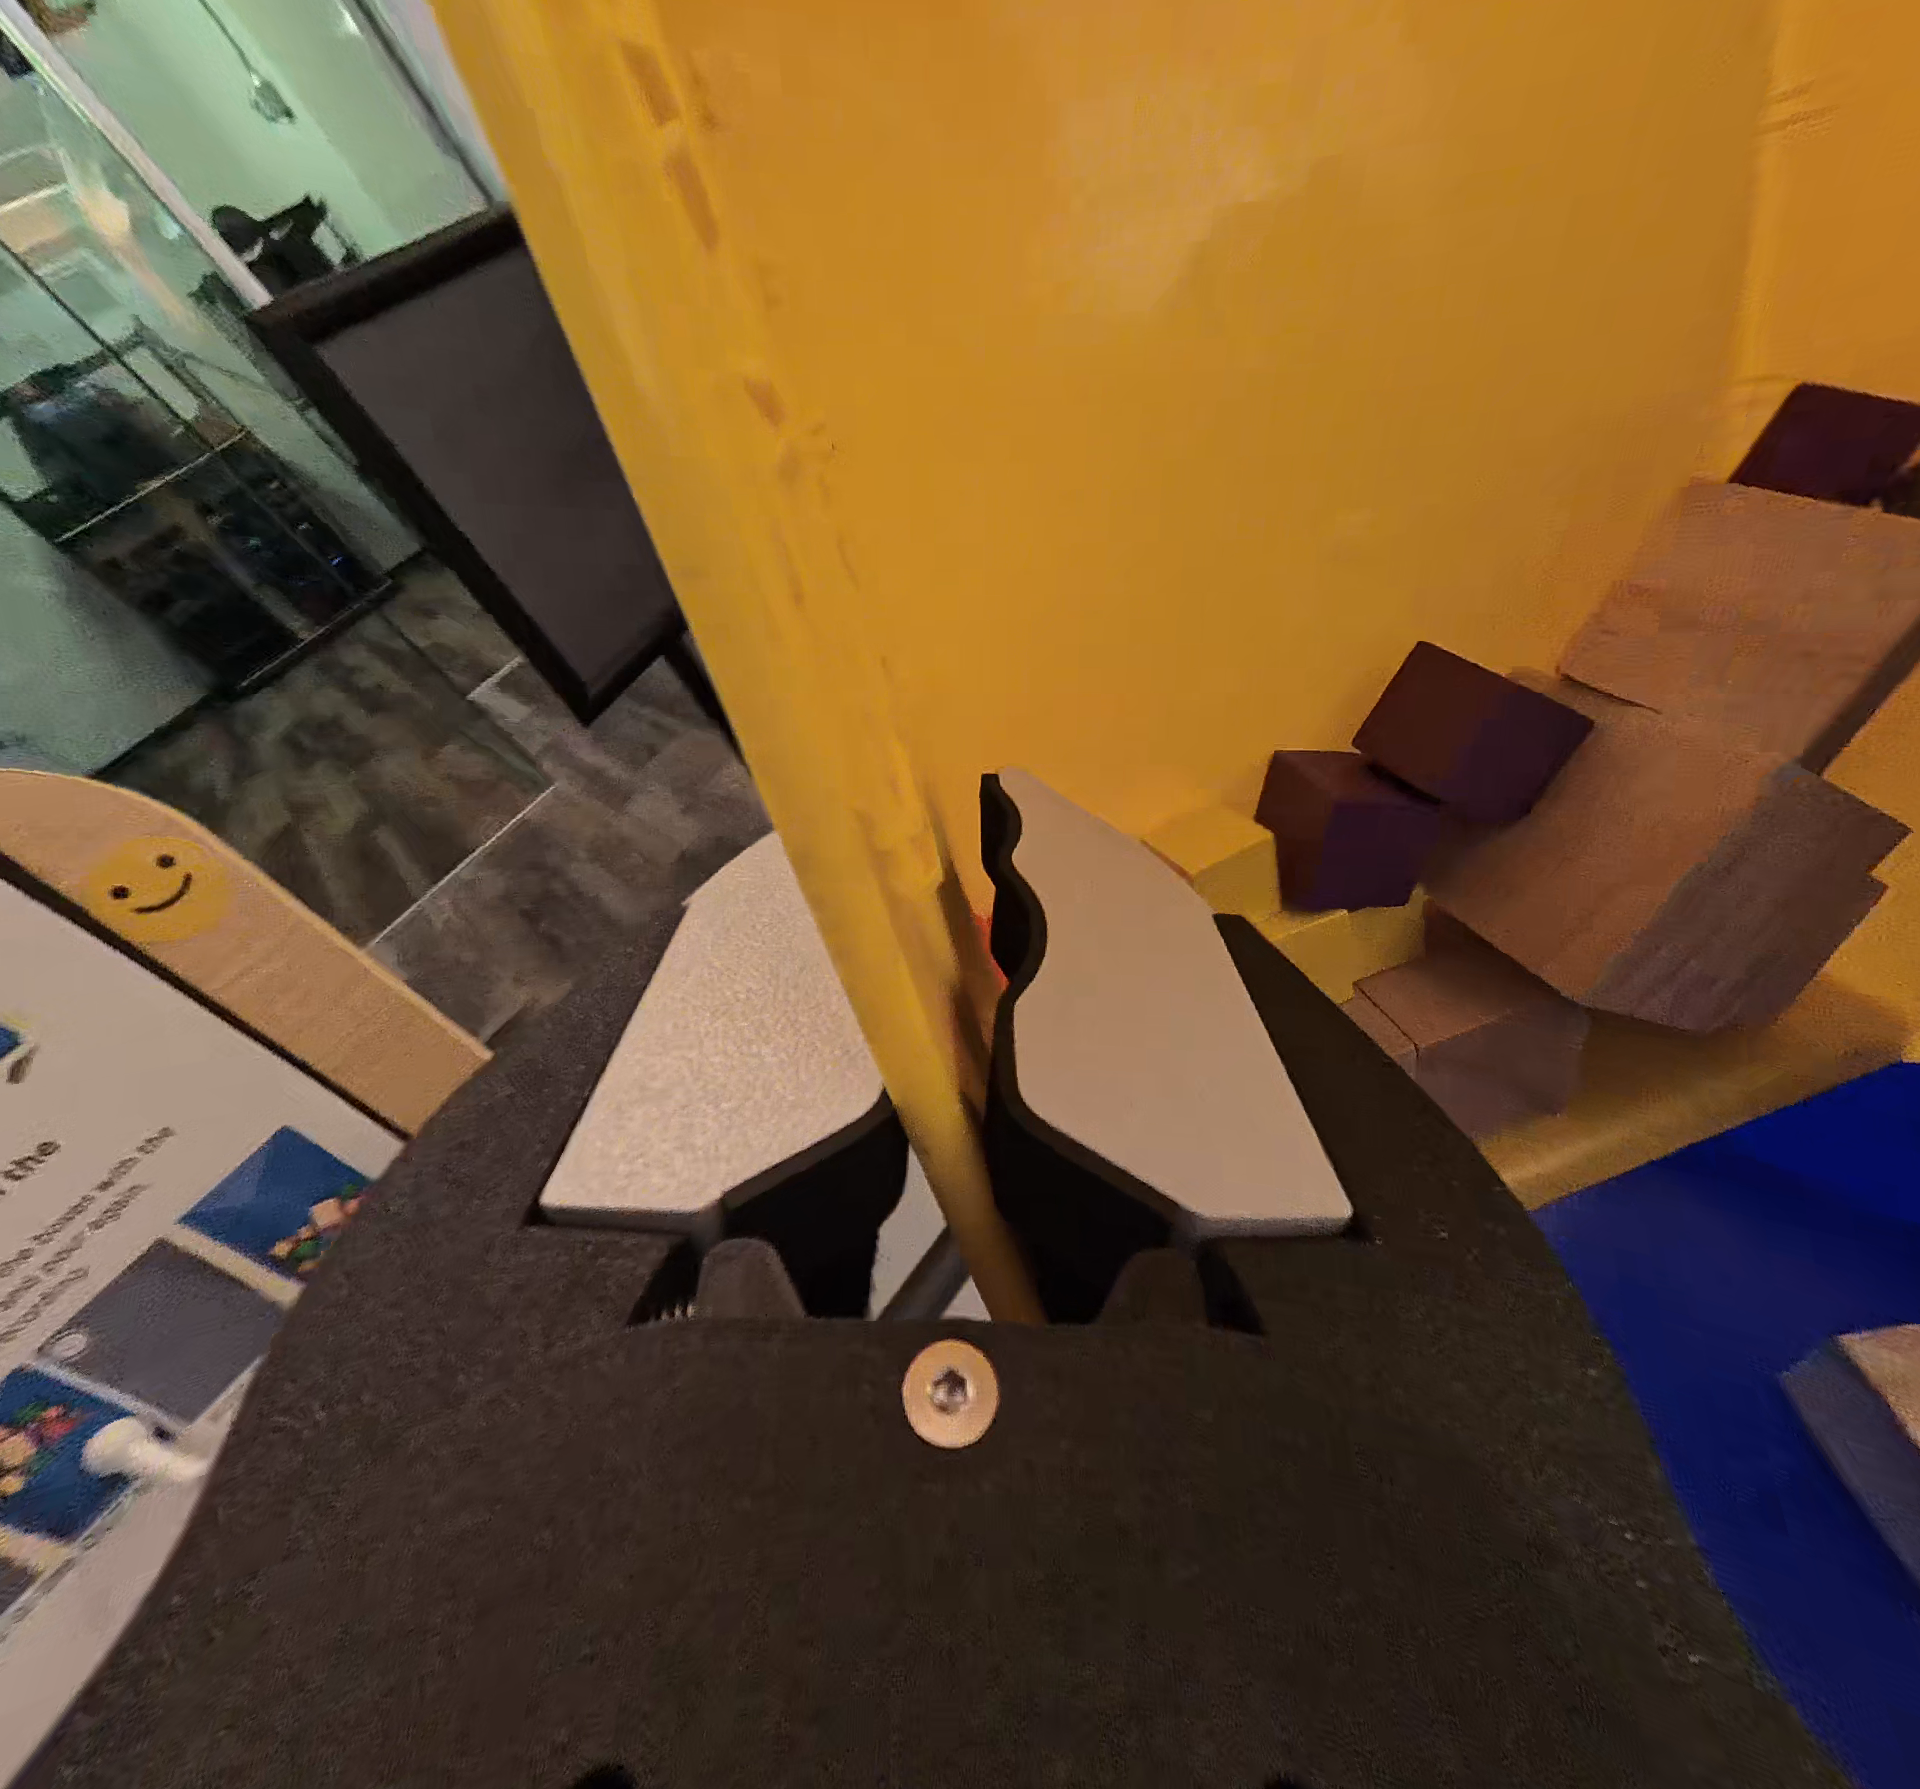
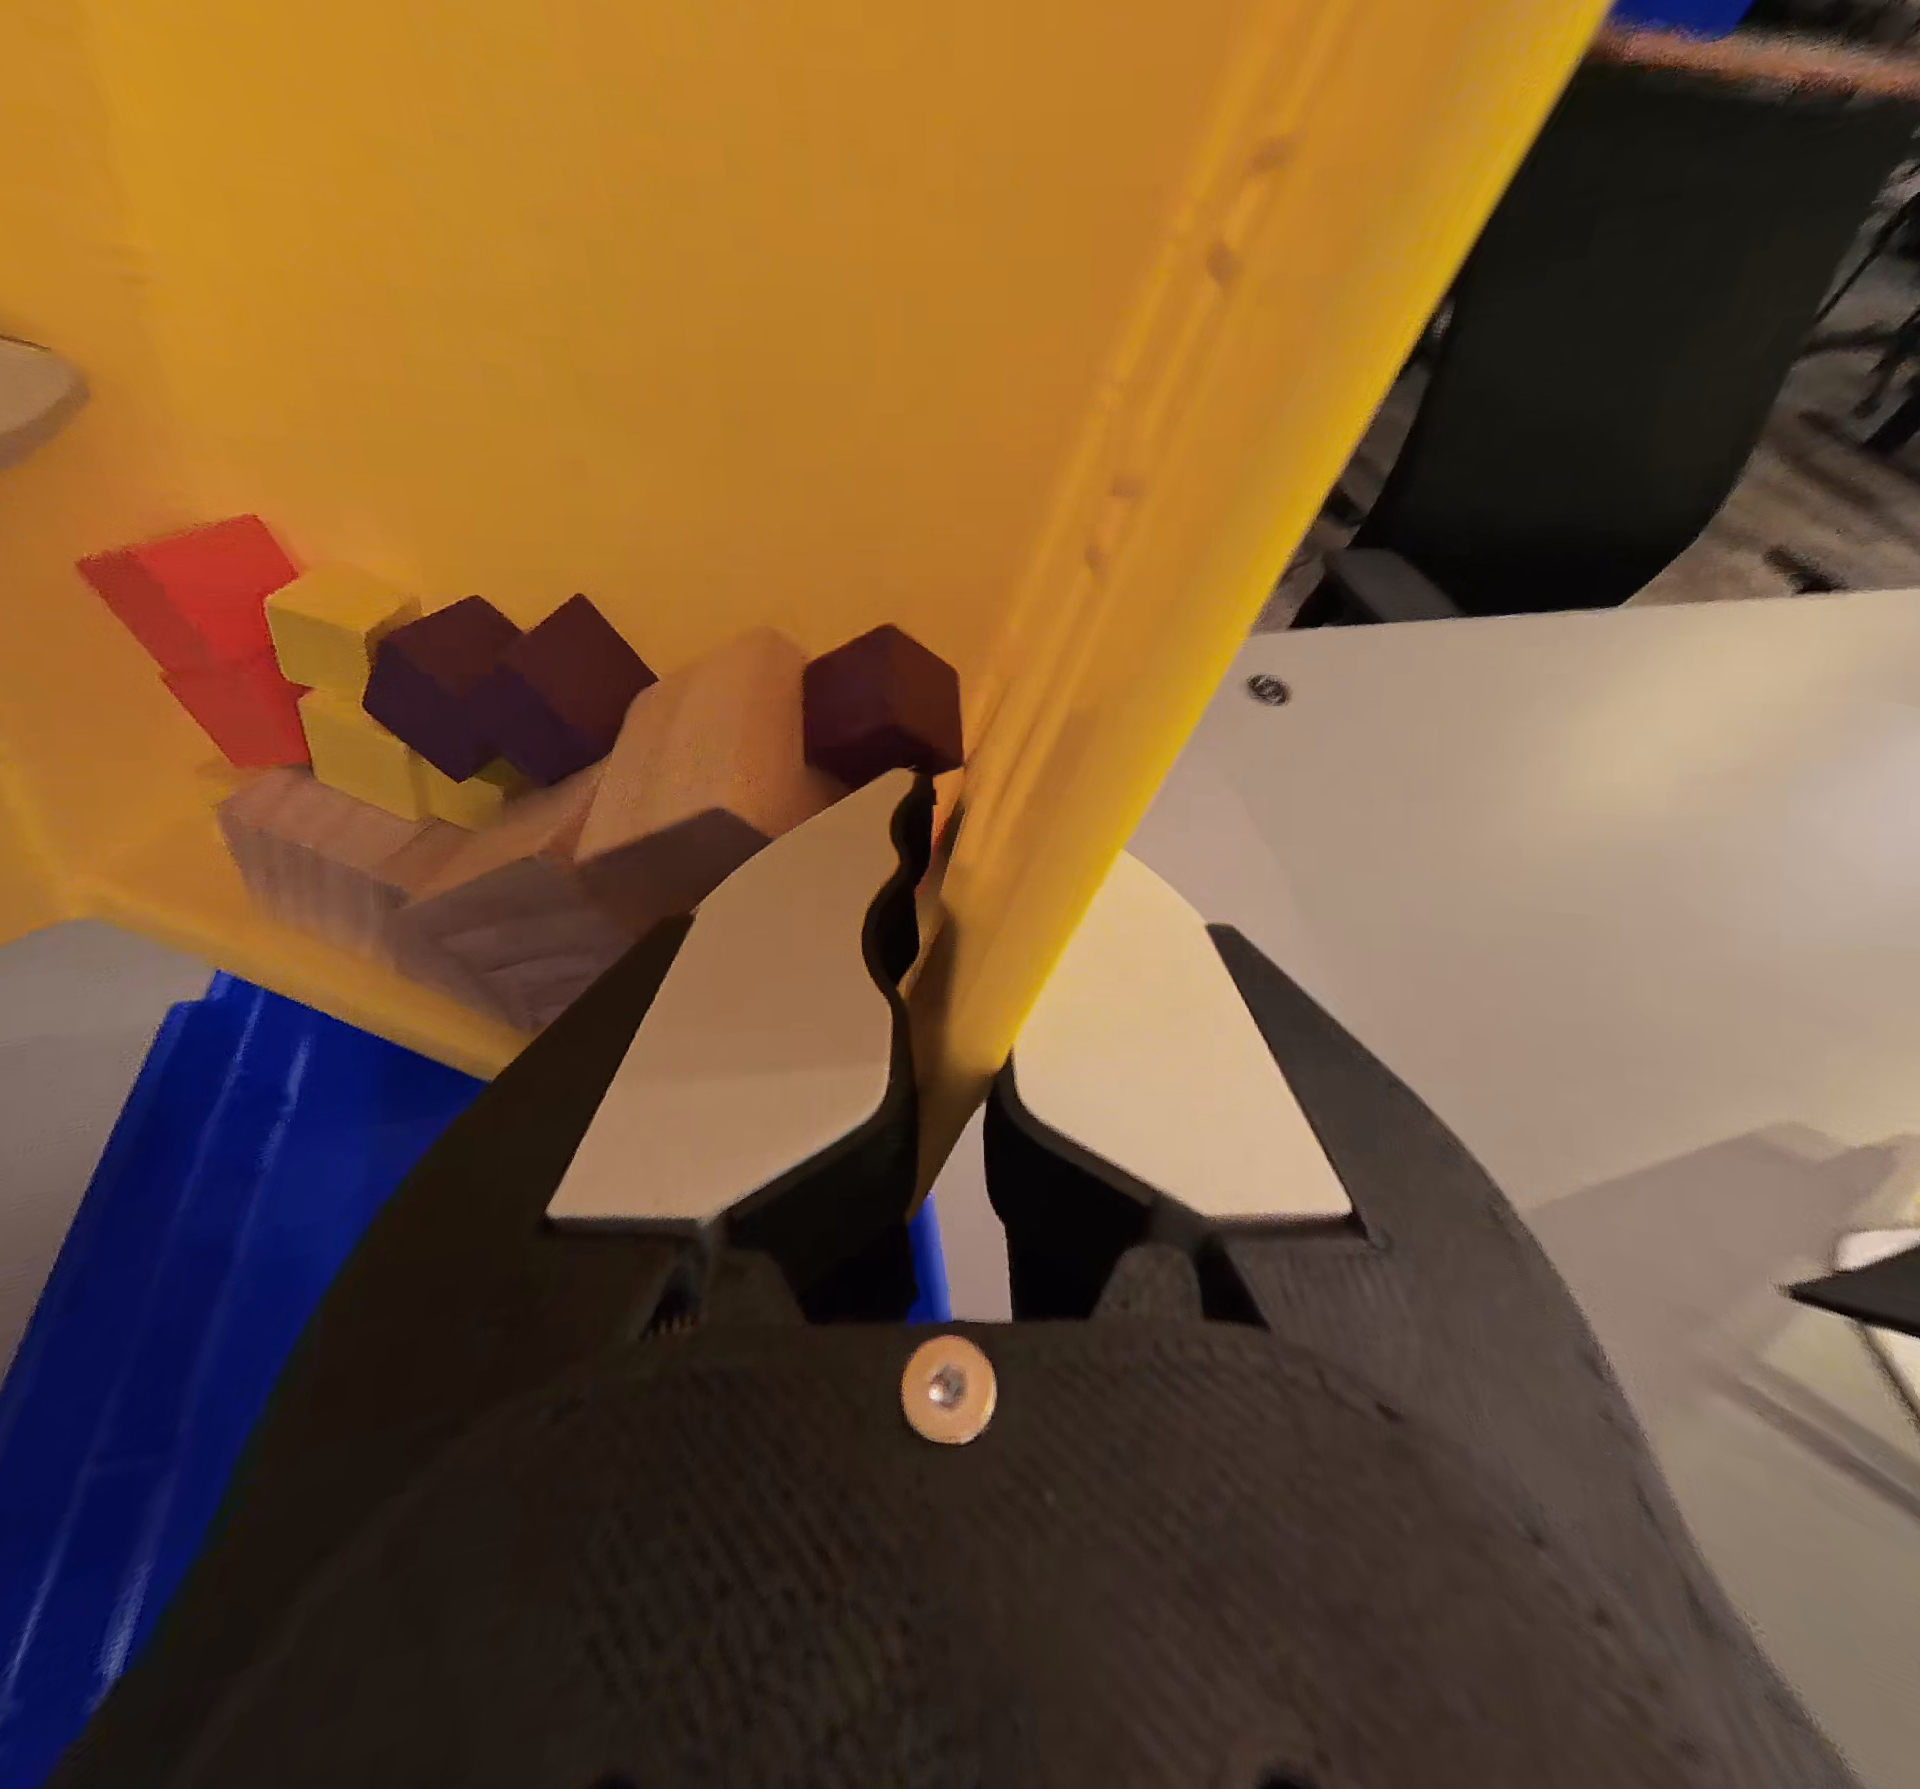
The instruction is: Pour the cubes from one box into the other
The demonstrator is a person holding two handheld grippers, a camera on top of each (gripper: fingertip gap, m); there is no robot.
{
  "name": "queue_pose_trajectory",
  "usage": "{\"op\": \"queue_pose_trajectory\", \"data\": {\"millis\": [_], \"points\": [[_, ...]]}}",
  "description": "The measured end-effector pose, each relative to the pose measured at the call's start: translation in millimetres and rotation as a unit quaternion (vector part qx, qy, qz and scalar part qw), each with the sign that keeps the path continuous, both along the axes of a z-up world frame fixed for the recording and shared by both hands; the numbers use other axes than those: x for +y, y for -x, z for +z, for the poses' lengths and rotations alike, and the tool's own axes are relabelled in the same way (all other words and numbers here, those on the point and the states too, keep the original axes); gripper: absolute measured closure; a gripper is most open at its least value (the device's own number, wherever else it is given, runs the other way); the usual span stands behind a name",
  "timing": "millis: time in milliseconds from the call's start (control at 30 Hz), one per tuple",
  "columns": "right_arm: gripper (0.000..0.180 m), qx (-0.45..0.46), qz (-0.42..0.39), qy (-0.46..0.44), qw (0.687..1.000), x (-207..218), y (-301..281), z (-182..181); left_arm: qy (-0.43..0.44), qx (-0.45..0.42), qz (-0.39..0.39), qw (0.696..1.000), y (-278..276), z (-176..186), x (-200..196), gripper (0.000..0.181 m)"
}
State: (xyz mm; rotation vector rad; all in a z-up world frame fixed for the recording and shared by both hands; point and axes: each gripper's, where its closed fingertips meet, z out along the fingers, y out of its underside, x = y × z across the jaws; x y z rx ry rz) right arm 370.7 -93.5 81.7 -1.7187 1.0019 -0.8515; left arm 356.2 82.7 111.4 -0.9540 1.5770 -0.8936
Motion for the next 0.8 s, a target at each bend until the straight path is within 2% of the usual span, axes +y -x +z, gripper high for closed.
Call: {"op": "queue_pose_trajectory", "data": {"millis": [67, 200, 300, 367, 433, 500, 567, 633, 700, 800], "points": [[0.173, 0.041, 0.0, -0.002, 0.999, 3, -4, -15, -0.012, 0.035, 0.017, 0.999, -4, -11, 2, 0.17], [0.174, -0.022, -0.002, -0.006, 1.0, 0, -1, -2, 0.003, -0.018, -0.01, 1.0, -1, 0, 0, 0.17], [0.174, -0.006, -0.011, 0.0, 1.0, 0, 0, -5, 0.006, 0.001, 0.002, 1.0, -4, -6, -1, 0.17], [0.174, -0.054, -0.015, 0.006, 0.998, -4, 3, 7, 0.026, -0.027, -0.021, 0.999, -3, 0, -3, 0.171], [0.173, -0.031, -0.003, -0.009, 0.999, -2, -5, -2, -0.006, -0.028, -0.003, 1.0, -3, -1, -2, 0.17], [0.174, -0.012, -0.014, 0.002, 1.0, -4, -1, -5, 0.012, 0.001, -0.001, 1.0, -6, -10, -4, 0.17], [0.174, -0.054, -0.02, 0.01, 0.998, -7, 4, 5, 0.029, -0.023, -0.024, 0.999, -6, -5, -5, 0.171], [0.173, -0.024, -0.006, 0.0, 1.0, -3, -6, -6, 0.001, -0.017, -0.005, 1.0, -7, -7, -3, 0.171], [0.174, 0.007, -0.012, 0.008, 1.0, -4, -5, -12, 0.01, 0.015, 0.006, 1.0, -9, -16, -3, 0.171], [0.174, -0.06, -0.014, 0.016, 0.998, -8, 2, 6, 0.034, -0.036, -0.026, 0.998, -5, -4, -6, 0.171]]}}
